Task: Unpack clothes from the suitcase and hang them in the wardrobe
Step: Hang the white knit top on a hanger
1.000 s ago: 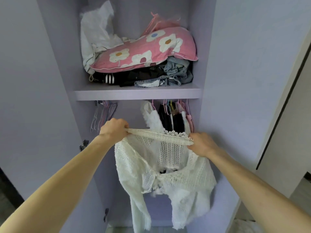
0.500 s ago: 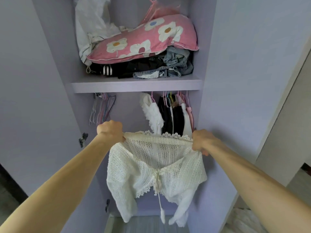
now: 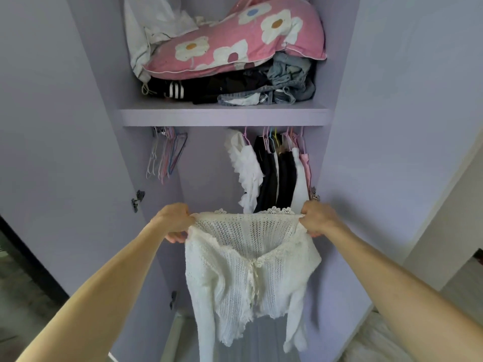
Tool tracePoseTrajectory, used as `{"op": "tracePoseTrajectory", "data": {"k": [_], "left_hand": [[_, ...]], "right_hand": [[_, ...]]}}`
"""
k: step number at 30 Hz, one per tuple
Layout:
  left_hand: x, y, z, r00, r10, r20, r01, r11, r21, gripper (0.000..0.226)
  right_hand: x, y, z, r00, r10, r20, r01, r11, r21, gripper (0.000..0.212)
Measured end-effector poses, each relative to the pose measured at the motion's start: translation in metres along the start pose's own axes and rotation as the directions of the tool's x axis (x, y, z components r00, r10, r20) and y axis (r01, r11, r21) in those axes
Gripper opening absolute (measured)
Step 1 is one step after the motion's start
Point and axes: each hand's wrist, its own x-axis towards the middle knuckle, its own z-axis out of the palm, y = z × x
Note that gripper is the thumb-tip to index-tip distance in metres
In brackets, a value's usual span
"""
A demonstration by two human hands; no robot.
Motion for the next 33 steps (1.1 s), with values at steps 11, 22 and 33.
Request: {"op": "tracePoseTrajectory", "data": {"k": [11,22,33], "left_hand": [[0.011,-0.046,-0.001,0.961,0.115,0.252,-0.06,0.975,-0.216,0.046],[0.01,-0.024,0.01,0.936,0.303,-0.179,-0.323,0.541,-0.776,0.026],[0.045,-0.008,0.009,0.924,0.329,-0.195,-0.379,0.859,-0.345,0.024]], "right_hand": [[-0.005,-0.024,0.027,0.92,0.014,0.391,-0.246,0.798,0.55,0.033],[-0.006,-0.127,0.021,0.946,-0.144,0.291,-0.214,0.395,0.893,0.018],[0.046,-0.148,0.025,0.926,-0.224,0.303,-0.169,0.471,0.866,0.019]]}}
